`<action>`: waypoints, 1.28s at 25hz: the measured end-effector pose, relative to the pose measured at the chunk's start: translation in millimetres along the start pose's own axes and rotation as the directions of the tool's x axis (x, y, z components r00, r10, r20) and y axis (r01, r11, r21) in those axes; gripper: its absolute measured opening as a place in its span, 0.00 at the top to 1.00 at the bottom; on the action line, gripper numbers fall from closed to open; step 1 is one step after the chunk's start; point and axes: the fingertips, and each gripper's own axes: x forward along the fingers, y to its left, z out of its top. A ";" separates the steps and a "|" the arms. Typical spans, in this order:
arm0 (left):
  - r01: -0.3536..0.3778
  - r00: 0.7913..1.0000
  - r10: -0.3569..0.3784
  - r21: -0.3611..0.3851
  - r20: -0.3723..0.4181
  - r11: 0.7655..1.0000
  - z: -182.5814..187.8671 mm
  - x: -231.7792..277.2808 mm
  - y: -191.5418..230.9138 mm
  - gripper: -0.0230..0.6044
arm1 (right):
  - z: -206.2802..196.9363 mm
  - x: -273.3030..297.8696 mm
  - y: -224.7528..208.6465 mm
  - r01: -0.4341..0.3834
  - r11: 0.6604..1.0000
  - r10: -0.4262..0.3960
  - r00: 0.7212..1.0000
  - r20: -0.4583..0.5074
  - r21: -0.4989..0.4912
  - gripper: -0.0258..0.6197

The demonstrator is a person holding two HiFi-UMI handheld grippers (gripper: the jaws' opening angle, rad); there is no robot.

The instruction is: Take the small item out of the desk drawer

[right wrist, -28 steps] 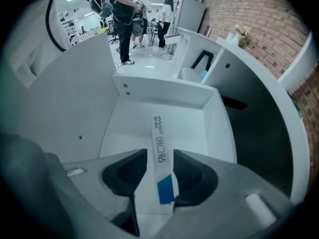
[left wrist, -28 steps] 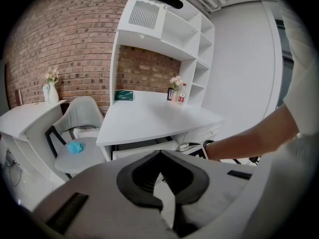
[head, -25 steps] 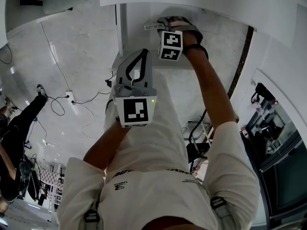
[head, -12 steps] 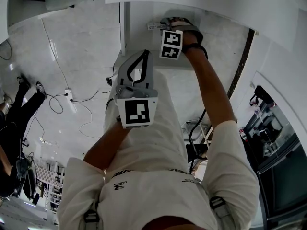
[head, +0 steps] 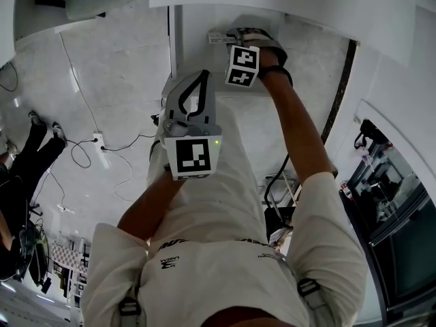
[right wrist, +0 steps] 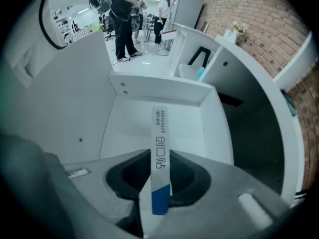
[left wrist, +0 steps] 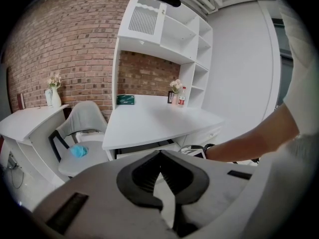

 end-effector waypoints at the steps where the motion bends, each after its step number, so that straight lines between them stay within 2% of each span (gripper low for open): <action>1: 0.001 1.000 -0.001 0.005 0.008 1.000 1.8 -2.2 -0.8 0.97 | 1.0 -5.4 -0.3 0.006 1.000 -0.006 1.000 0.002 0.008 0.83; 11: 0.006 0.999 -0.007 0.030 0.040 1.000 23.7 -25.6 -2.2 0.97 | 19.8 -69.7 -7.8 0.063 0.985 -0.073 0.996 0.059 0.159 0.83; 18: 0.019 0.998 -0.021 0.039 0.054 0.999 40.3 -42.9 -9.5 0.97 | 29.1 -127.0 -14.8 0.109 0.947 -0.152 0.981 0.123 0.301 0.83; 22: 0.030 0.997 -0.033 0.046 0.070 0.998 53.2 -51.4 -12.4 0.97 | 38.5 -163.6 -20.9 0.136 0.901 -0.220 0.962 0.163 0.412 0.83; 26: 0.042 0.995 -0.047 0.051 0.083 0.998 68.3 -59.4 -16.1 0.97 | 41.8 -198.4 -24.7 0.127 0.829 -0.273 0.942 0.196 0.545 0.84; 32: 0.063 0.994 -0.065 0.027 0.093 0.998 90.5 -71.6 -23.3 0.97 | 40.6 -249.7 -32.6 0.124 0.732 -0.359 0.906 0.225 0.670 0.84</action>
